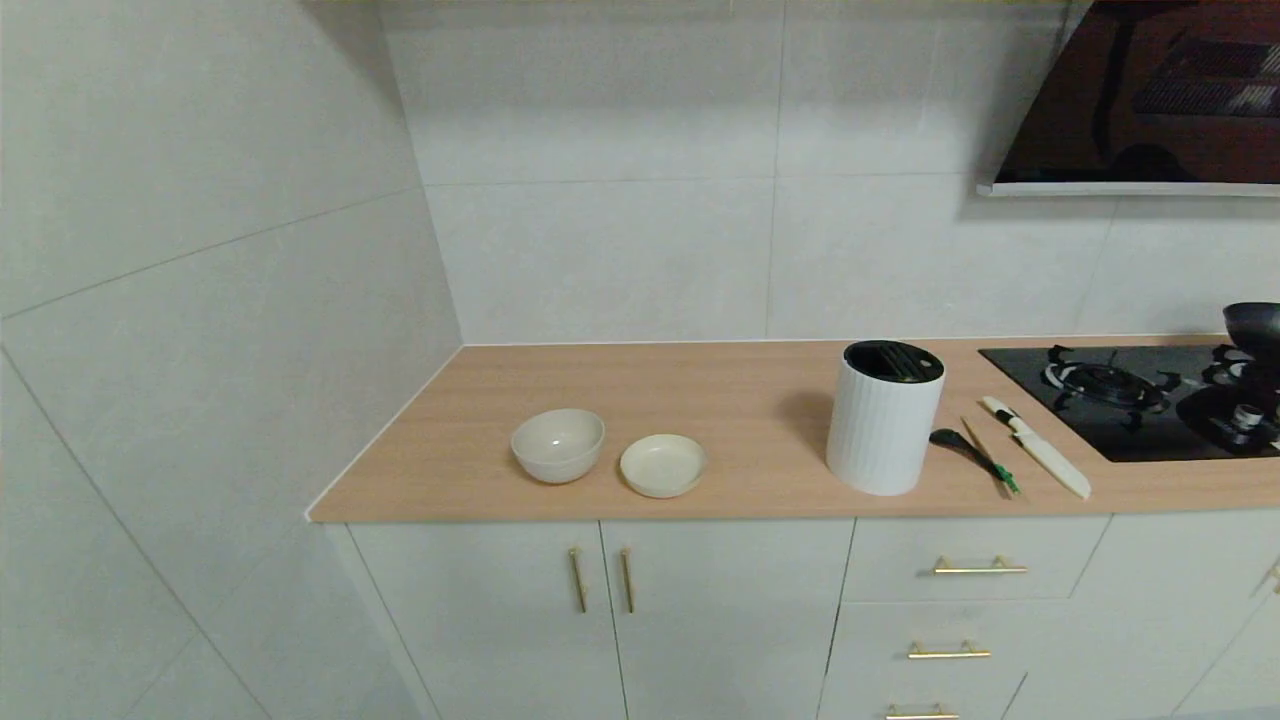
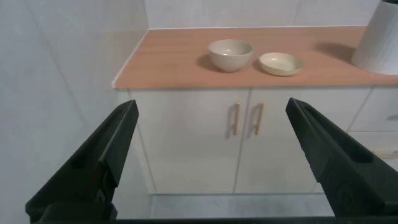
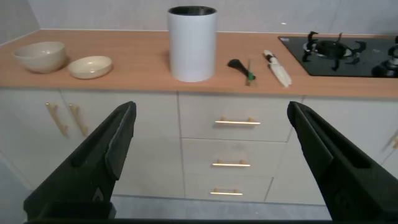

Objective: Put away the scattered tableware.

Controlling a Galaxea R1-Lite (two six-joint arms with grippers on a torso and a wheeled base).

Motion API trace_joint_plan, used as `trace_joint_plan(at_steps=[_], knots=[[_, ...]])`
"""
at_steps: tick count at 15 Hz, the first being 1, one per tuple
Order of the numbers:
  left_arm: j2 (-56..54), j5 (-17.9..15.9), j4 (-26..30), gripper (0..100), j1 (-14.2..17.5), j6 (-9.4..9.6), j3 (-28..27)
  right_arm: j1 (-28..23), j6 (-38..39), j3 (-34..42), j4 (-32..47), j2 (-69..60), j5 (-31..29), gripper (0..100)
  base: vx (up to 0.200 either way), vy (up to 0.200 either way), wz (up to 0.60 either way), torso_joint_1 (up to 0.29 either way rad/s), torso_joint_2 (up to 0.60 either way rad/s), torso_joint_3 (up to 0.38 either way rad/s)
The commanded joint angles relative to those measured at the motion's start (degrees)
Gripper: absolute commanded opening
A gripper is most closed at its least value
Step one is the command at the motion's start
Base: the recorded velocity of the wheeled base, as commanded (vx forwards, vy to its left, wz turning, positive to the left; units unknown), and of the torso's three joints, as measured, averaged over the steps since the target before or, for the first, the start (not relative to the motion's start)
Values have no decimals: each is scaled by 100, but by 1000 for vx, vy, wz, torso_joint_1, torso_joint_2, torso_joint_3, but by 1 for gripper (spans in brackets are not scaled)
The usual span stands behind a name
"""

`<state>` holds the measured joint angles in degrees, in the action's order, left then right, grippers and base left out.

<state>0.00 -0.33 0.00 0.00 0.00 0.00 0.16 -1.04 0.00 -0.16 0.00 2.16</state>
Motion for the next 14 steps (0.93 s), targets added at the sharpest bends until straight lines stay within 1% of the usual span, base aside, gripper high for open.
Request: trace_joint_plan(at_steps=[1, 12, 14], knots=[[9, -2, 0, 100, 0, 0, 0, 2, -2, 0, -2, 0, 4, 100, 0, 200, 0, -7, 2, 7], [9, -2, 0, 100, 0, 9, 0, 2, -2, 0, -2, 0, 4, 100, 0, 200, 0, 3, 1, 3], [9, -2, 0, 100, 0, 18, 0, 2, -2, 0, -2, 0, 4, 100, 0, 0, 0, 0, 0, 0]])
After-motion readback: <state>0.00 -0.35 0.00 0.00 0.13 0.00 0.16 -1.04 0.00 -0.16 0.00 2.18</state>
